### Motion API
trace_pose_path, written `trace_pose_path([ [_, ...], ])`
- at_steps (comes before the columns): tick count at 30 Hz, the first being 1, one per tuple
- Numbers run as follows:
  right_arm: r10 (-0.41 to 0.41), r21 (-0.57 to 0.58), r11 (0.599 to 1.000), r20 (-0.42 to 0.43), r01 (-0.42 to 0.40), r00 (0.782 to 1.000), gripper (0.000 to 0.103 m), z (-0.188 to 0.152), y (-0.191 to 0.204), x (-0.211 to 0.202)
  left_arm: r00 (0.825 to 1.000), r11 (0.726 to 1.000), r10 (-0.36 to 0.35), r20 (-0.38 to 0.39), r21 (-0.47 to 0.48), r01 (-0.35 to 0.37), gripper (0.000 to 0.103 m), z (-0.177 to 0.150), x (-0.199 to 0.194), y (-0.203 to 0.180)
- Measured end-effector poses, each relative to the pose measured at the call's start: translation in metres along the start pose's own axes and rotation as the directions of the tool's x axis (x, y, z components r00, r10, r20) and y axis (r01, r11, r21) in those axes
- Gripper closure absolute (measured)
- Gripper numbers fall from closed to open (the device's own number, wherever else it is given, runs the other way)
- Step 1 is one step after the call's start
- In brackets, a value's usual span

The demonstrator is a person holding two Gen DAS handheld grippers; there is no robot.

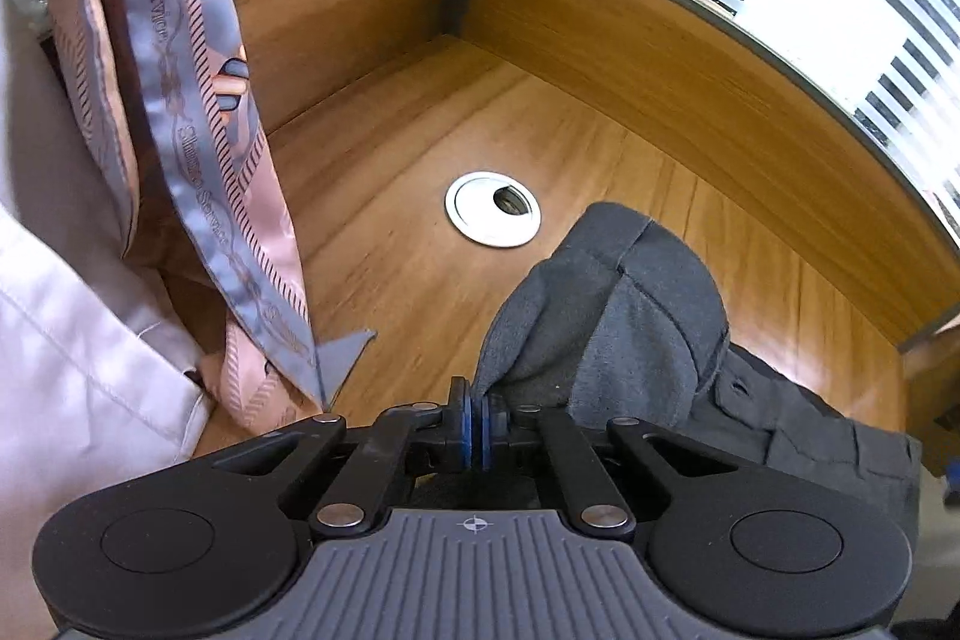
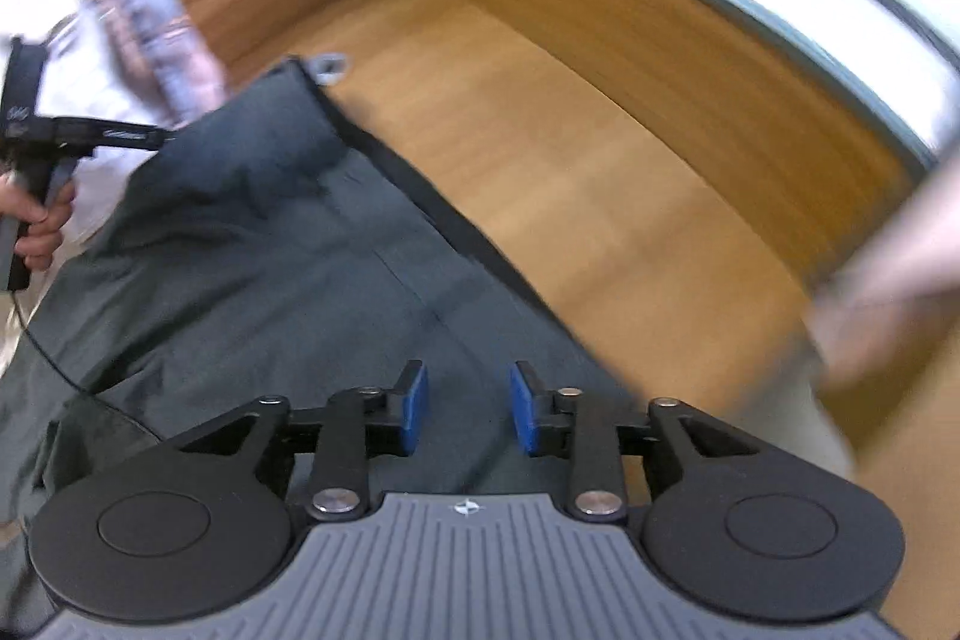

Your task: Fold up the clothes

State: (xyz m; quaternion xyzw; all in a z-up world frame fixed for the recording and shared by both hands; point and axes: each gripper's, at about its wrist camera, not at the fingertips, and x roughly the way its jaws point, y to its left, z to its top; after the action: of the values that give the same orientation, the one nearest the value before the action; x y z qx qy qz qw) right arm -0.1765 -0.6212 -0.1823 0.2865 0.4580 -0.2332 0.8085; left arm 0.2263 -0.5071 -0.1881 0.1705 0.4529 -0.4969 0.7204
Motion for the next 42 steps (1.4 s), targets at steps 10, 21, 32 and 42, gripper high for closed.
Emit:
trace_pose_path([
  [10,-0.087,0.403,0.914,0.073,0.051,0.994,0.059,-0.077,-0.017,-0.001,1.000,1.000,0.010,-0.019,-0.015,-0.010,0.098,0.004,0.012,0.006],
  [21,-0.046,0.483,0.875,0.047,0.018,0.998,0.060,-0.104,0.004,-0.001,0.997,0.999,0.041,-0.067,-0.015,-0.042,0.098,0.005,0.036,0.010],
  [32,-0.046,0.541,0.840,-0.020,0.049,0.999,0.072,-0.126,0.029,0.021,0.996,0.999,0.046,-0.078,0.002,-0.046,0.097,0.007,0.040,0.010],
  [42,-0.092,0.583,0.807,-0.040,0.098,0.995,0.101,-0.121,0.038,0.033,0.996,0.998,0.060,-0.071,0.026,-0.059,0.097,0.007,0.043,0.008],
])
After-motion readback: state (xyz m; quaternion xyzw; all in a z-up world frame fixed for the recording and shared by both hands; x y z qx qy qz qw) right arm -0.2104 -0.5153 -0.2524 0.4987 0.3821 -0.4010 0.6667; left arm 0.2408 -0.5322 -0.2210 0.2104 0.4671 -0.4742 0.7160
